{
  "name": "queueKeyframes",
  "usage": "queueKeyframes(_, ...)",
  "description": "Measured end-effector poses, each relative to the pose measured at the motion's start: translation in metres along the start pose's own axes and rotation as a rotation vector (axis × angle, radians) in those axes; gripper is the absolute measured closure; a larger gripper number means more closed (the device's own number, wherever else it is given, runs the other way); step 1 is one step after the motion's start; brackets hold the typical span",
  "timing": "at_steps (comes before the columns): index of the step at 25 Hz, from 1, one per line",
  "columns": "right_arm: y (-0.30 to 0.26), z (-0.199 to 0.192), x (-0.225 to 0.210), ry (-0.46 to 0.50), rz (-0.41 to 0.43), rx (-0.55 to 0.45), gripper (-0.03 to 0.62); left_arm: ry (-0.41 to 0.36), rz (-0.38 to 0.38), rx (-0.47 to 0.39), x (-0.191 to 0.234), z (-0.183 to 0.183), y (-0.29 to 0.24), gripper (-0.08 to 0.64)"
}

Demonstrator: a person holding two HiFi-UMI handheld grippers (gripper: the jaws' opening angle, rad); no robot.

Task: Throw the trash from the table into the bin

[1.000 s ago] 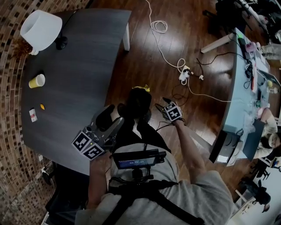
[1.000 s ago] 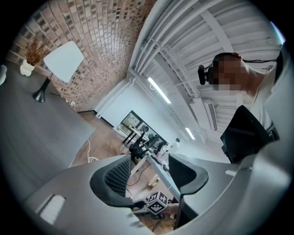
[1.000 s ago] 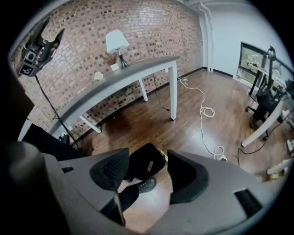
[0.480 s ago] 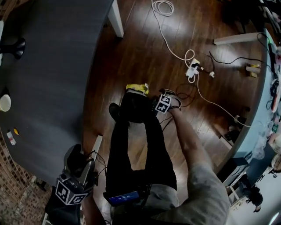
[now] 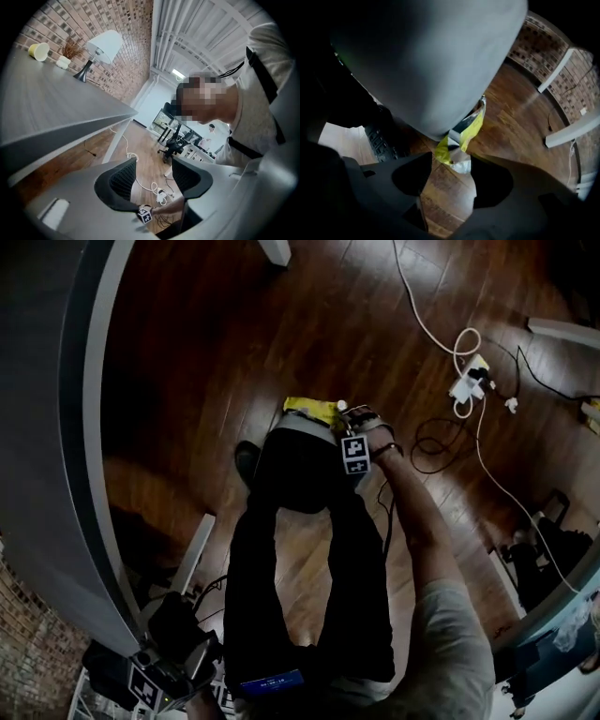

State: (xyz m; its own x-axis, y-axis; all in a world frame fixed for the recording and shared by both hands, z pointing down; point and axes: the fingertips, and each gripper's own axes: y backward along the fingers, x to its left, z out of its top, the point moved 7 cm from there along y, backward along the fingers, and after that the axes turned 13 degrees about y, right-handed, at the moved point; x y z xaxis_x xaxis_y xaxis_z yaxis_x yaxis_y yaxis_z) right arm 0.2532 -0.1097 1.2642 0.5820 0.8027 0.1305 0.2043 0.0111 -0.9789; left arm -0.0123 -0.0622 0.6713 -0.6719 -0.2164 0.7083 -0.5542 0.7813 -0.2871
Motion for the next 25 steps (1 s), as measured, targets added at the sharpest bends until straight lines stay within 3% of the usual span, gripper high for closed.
queueKeyframes(2, -0.010, 0.003, 0.000, 0.045, 0.010, -0.046, 0.321, 0.011, 0.010, 0.007, 0.003, -0.009, 0.000, 0.314)
queueKeyframes(5, -0.017, 0.007, 0.008, 0.086, 0.052, -0.094, 0.431, 0.020, 0.012, 0.019, 0.005, -0.016, 0.002, 0.314)
queueKeyframes(7, -0.013, 0.001, 0.000, 0.047, 0.051, -0.076, 0.459, 0.029, 0.006, 0.010, 0.010, -0.015, 0.004, 0.314)
queueKeyframes(10, 0.032, -0.014, -0.017, -0.172, -0.007, -0.041, 0.545, 0.075, -0.012, 0.005, 0.001, -0.008, 0.009, 0.314)
queueKeyframes(14, 0.173, -0.027, -0.023, -0.604, -0.108, -0.041, 0.555, 0.111, -0.084, 0.036, -0.043, 0.027, 0.029, 0.314)
queueKeyframes(17, 0.286, -0.006, -0.019, -0.871, -0.088, -0.097, 0.558, 0.099, -0.198, 0.052, -0.067, 0.064, 0.047, 0.314)
queueKeyframes(20, 0.363, 0.046, -0.019, -0.971, -0.017, -0.133, 0.558, 0.073, -0.313, 0.059, -0.080, 0.106, 0.057, 0.314)
queueKeyframes(25, 0.410, 0.155, 0.001, -1.124, 0.128, -0.129, 0.560, 0.020, -0.373, 0.076, -0.099, 0.149, 0.115, 0.314)
